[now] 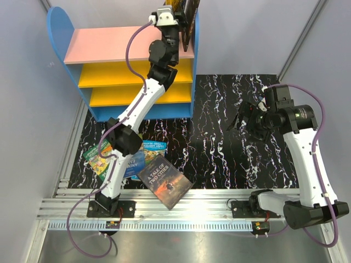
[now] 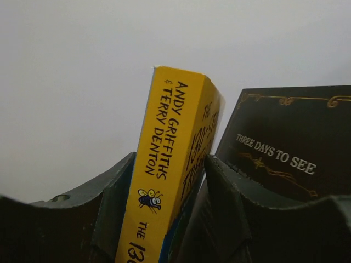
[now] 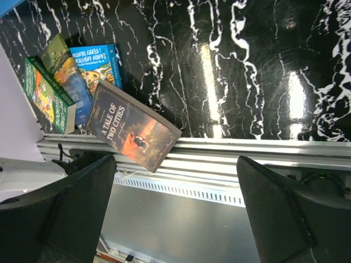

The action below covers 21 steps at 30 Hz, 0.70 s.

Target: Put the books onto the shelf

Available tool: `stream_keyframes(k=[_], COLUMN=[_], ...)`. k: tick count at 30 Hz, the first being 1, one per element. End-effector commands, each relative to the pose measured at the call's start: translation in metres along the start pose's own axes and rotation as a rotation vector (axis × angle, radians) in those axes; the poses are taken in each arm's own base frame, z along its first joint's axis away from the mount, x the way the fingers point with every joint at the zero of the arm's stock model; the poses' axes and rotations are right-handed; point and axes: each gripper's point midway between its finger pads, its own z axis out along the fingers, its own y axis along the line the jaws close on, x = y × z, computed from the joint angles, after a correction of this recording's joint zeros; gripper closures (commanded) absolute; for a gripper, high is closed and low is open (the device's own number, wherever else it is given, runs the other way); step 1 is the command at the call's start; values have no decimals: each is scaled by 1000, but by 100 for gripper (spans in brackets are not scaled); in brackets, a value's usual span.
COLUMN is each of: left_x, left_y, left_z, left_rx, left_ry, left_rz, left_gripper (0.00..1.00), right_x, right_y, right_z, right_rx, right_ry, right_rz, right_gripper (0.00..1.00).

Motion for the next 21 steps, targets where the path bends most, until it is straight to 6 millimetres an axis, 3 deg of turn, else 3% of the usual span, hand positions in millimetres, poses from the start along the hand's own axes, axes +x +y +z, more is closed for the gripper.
stream_keyframes(k=[1, 4, 10, 21], left_x=[-85, -73, -67, -90], left_y=[10, 11, 10, -14], left_z=[8, 8, 7, -4], left_rx=[-24, -27, -41, -10], left_ry=[-211, -192, -171, -167], left_rz=[-126, -113, -209, -301], left_gripper=[100, 100, 100, 86], right_x=[3, 3, -2, -4], right_y=[-9, -11, -8, -3], right_z=[-8, -5, 2, 8], right_rx=[53, 65, 61, 31], right_ry=[-10, 0, 2, 8], right_rz=[-13, -3, 12, 12], right_gripper=[0, 0, 0, 0])
